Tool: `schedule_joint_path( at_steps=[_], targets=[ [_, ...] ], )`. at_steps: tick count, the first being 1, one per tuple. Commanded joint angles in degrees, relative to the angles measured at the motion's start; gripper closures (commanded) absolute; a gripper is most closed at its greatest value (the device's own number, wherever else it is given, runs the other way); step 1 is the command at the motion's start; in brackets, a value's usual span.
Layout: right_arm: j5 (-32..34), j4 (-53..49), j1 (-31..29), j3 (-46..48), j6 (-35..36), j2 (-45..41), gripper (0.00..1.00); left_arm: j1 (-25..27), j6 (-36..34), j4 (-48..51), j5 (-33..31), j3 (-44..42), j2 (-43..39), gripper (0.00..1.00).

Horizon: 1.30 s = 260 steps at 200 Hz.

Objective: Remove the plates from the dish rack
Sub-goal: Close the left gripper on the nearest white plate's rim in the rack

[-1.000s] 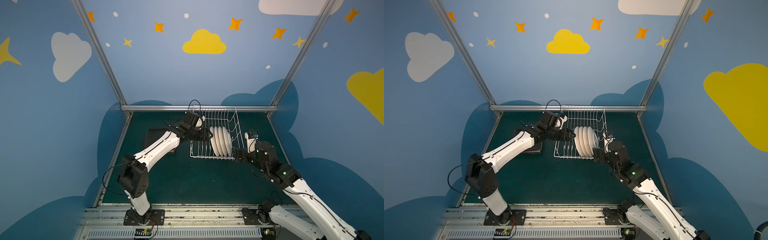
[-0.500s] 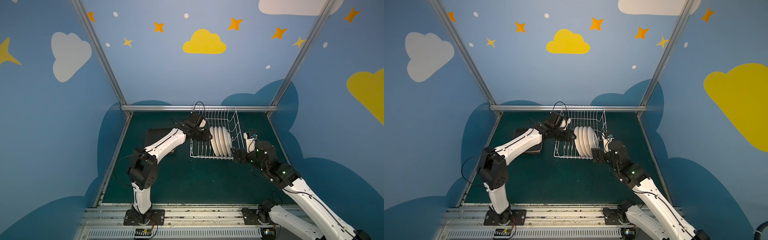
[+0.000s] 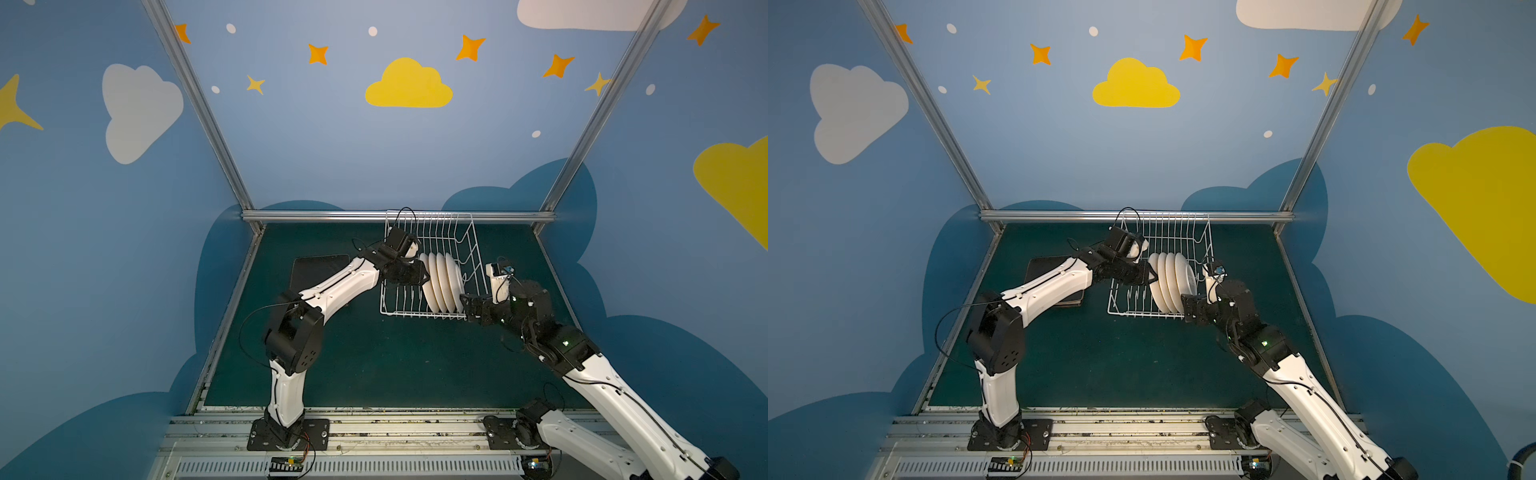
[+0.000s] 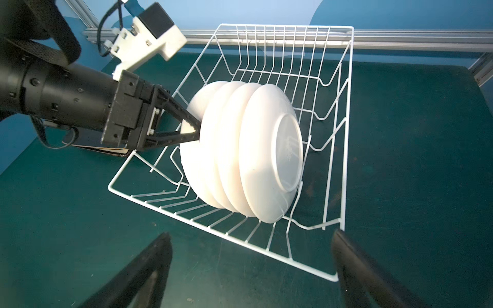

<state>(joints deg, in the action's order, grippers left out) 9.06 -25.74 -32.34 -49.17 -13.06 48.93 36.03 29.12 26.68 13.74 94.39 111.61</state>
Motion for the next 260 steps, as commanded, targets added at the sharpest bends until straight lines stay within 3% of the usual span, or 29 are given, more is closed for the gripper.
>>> schedule_joint_path(
  at_steps=[1, 132, 260],
  targets=[
    [-0.26, 1.26, 0.24, 0.45, 0.40, 0.20, 0.07, -0.22, 0.56, 0.81, -0.73, 1.05, 1.73, 0.63],
    [-0.70, 1.30, 0.43, -0.73, -0.04, 1.10, 0.07, 0.14, 3.50, -3.33, 3.84, 0.11, 4.31, 0.68],
    [-1.24, 2.53, 0.48, -0.84, 0.34, 2.02, 0.07, 0.17, 11.47, -13.76, 8.09, -7.96, 2.21, 0.92]
  ],
)
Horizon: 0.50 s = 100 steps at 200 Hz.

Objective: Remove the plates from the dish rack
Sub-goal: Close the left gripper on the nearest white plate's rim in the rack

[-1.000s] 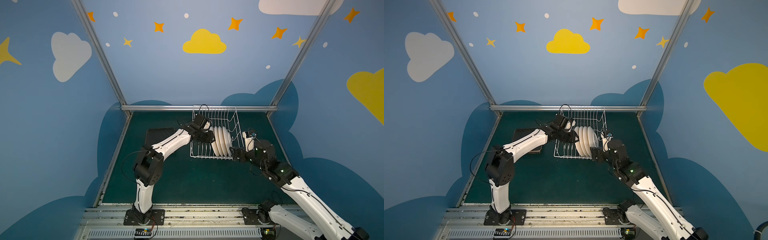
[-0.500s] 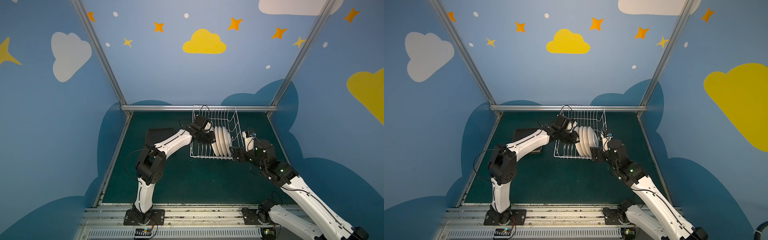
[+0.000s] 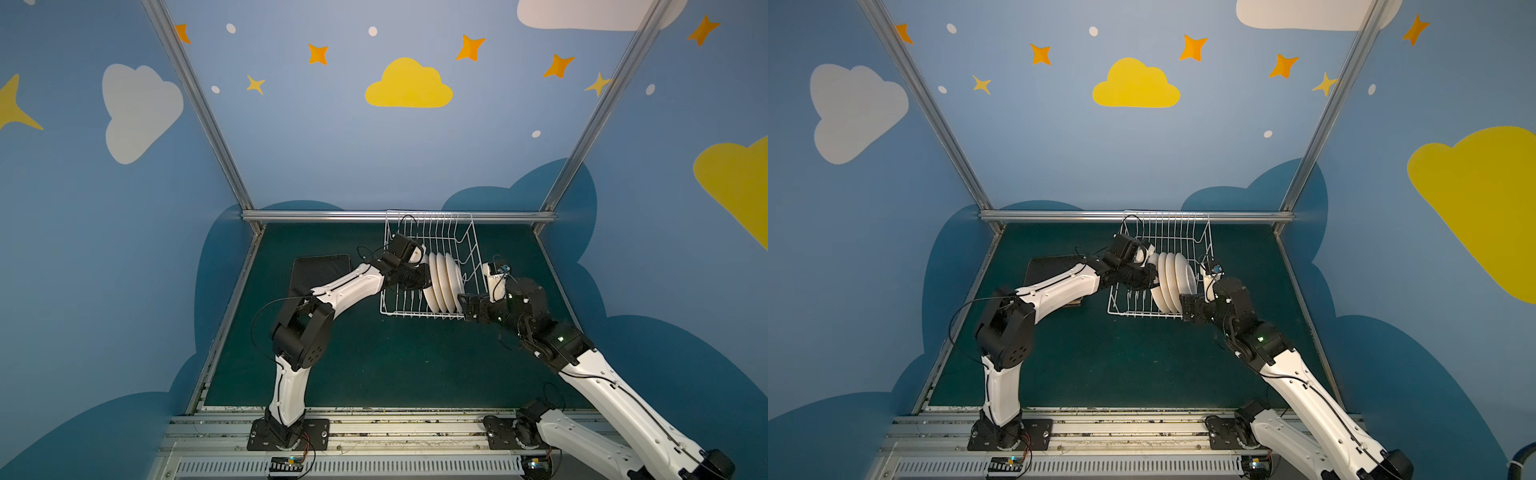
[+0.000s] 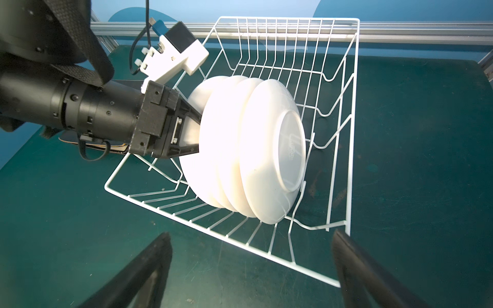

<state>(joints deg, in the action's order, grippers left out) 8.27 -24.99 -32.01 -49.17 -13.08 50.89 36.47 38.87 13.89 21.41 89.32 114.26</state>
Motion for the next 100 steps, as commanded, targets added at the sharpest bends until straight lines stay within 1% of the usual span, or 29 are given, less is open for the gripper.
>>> schedule_joint_path(
  at_steps=[1, 21, 100],
  targets=[
    [-0.41, 1.75, 0.13, -0.84, 0.39, 0.02, 0.07, -0.31, 1.77, -1.02, 0.45, -2.99, -0.39, 0.92],
    [-0.16, 1.59, 0.19, -0.94, 0.71, -0.08, 0.07, -0.29, 2.62, -1.41, 1.23, -3.10, -0.71, 0.97],
    [-0.19, 1.88, 0.19, -0.49, 0.07, -0.44, 0.07, -0.35, 3.18, -1.80, 1.97, -4.13, -5.25, 0.97]
  ],
)
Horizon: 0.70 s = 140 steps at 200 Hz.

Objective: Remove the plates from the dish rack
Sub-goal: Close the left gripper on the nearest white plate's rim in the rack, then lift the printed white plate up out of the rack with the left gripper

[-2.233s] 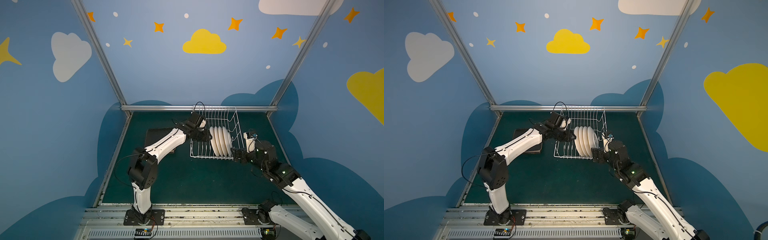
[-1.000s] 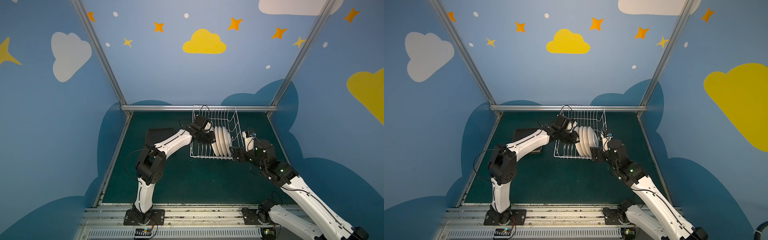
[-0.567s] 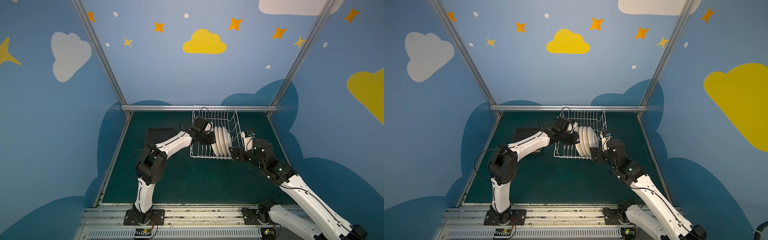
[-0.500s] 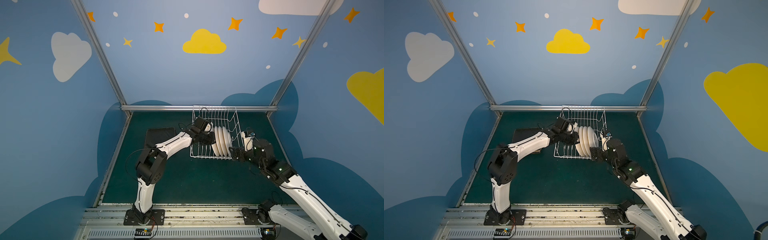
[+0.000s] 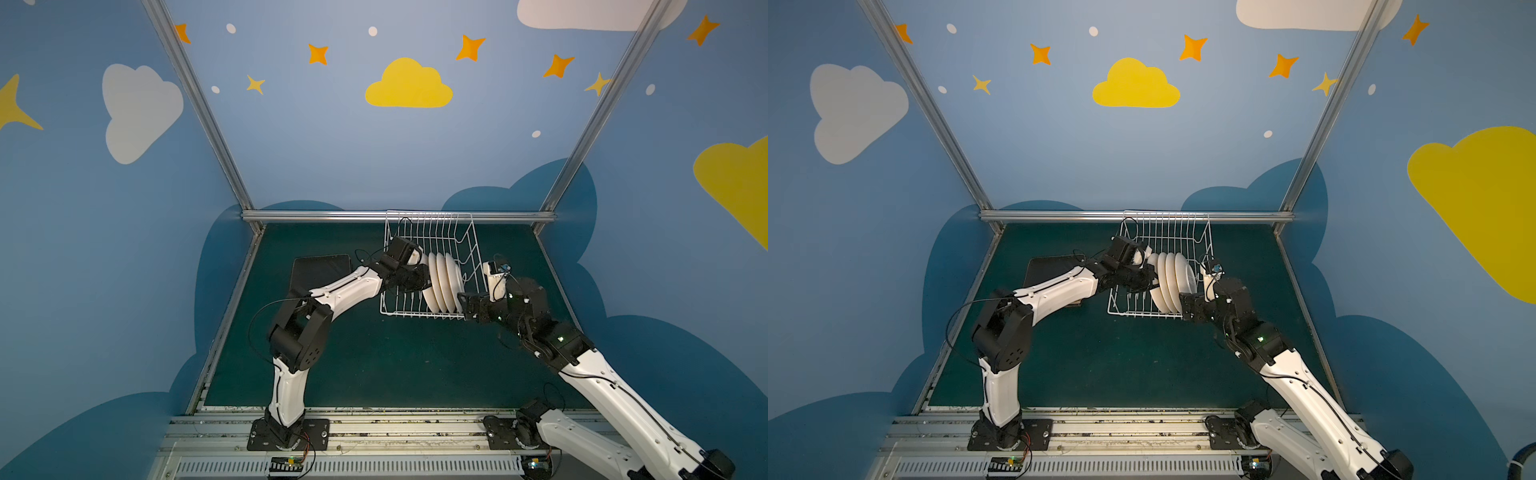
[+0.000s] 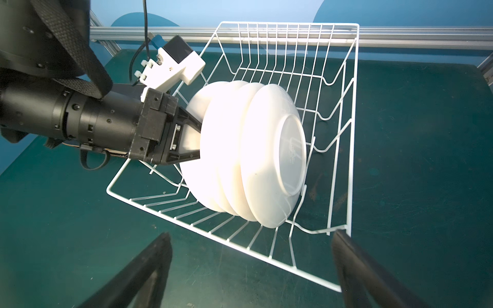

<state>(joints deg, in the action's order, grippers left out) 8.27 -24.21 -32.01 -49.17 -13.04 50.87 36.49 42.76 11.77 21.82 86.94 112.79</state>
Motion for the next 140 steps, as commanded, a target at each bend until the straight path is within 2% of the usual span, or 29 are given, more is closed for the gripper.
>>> schedule_joint_path(
  at_steps=[1, 140],
  targets=[
    [-0.19, 1.09, 0.19, -0.49, 0.03, -0.42, 0.07, -0.33, -0.73, 0.29, 1.60, -1.85, -3.84, 0.97],
    [-0.01, 1.53, 0.21, -0.60, -0.74, -1.56, 0.07, -1.47, -0.66, 2.03, 3.30, -5.41, -14.42, 0.97]
  ],
)
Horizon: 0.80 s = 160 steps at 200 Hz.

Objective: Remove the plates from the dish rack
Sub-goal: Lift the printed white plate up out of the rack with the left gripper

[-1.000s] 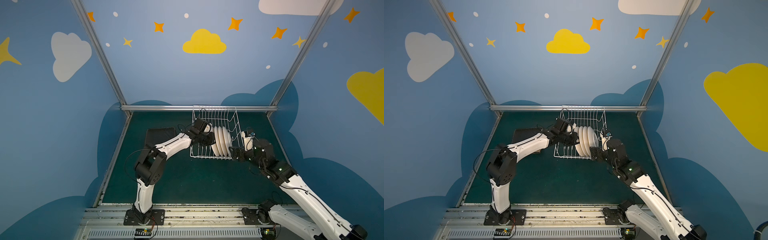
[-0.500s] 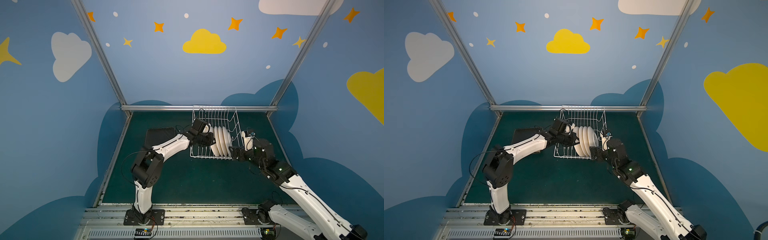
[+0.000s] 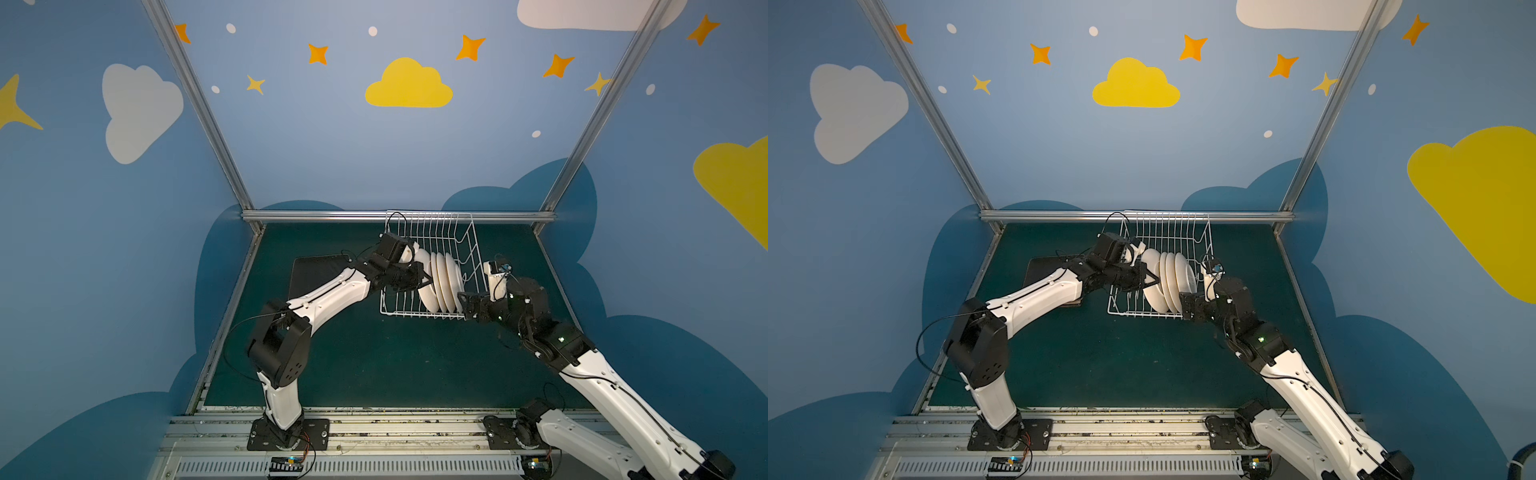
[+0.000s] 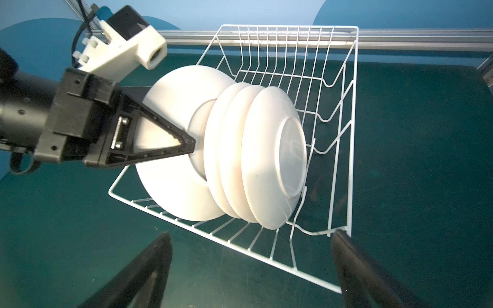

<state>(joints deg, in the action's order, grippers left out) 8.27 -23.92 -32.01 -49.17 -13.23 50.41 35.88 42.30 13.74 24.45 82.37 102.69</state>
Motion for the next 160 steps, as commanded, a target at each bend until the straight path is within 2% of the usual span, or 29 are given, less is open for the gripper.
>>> schedule_joint_path(
  at_steps=[1, 56, 160],
  targets=[
    [-0.01, 1.24, 0.20, -0.59, -0.64, -1.11, 0.07, -0.88, -0.20, 0.10, 0.68, -0.87, -4.38, 0.97],
    [-0.80, 2.20, 0.21, -0.58, -1.32, -0.45, 0.07, -1.95, 2.11, -1.28, 2.48, -1.03, -7.80, 0.97],
    [-1.86, 4.76, 0.23, -1.18, -1.76, 1.43, 0.07, -5.27, -0.63, 3.04, -0.40, -2.83, -14.24, 0.97]
  ],
)
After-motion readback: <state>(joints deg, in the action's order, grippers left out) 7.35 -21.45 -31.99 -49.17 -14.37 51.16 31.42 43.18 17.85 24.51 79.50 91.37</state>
